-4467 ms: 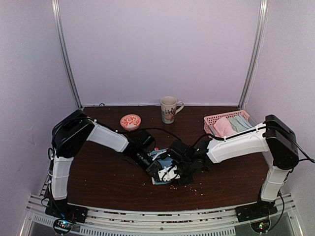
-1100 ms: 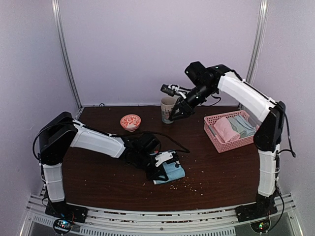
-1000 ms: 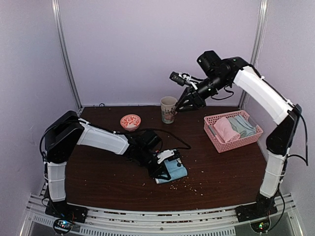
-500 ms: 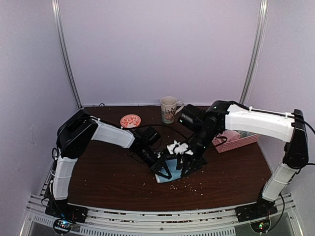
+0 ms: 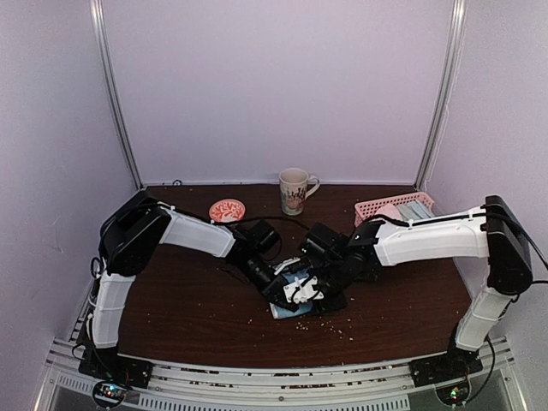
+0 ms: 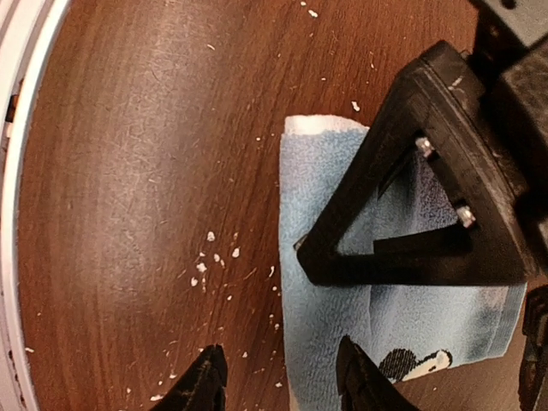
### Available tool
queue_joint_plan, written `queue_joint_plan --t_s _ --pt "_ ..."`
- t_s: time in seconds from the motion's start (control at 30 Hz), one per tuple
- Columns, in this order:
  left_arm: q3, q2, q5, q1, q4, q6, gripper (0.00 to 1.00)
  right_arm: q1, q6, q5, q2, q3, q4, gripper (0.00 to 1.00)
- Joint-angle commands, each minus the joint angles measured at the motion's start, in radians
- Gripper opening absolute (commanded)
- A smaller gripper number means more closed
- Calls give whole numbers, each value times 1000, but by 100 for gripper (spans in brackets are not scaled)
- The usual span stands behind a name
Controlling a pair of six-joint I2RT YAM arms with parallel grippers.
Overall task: Roll the towels
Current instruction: Roll the towel at the center of the board.
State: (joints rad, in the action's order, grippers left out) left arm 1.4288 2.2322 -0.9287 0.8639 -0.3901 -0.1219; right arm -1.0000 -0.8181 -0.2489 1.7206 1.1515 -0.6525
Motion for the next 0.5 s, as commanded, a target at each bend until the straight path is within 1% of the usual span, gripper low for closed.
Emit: queue_joint_plan --t_s 0.0,0.17,0.27,0.47 --pt "-25 60 91 -1 -87 -2 3 -24 -12 93 45 -40 111 45" --pt "-28 62 108 -5 -87 -4 4 -34 -27 158 86 -112 182 44" --pt "-31 61 109 -8 -87 -2 4 -40 -22 192 94 -125 189 44" --pt "-38 58 108 -8 -87 -2 4 -51 -15 181 12 -83 141 44"
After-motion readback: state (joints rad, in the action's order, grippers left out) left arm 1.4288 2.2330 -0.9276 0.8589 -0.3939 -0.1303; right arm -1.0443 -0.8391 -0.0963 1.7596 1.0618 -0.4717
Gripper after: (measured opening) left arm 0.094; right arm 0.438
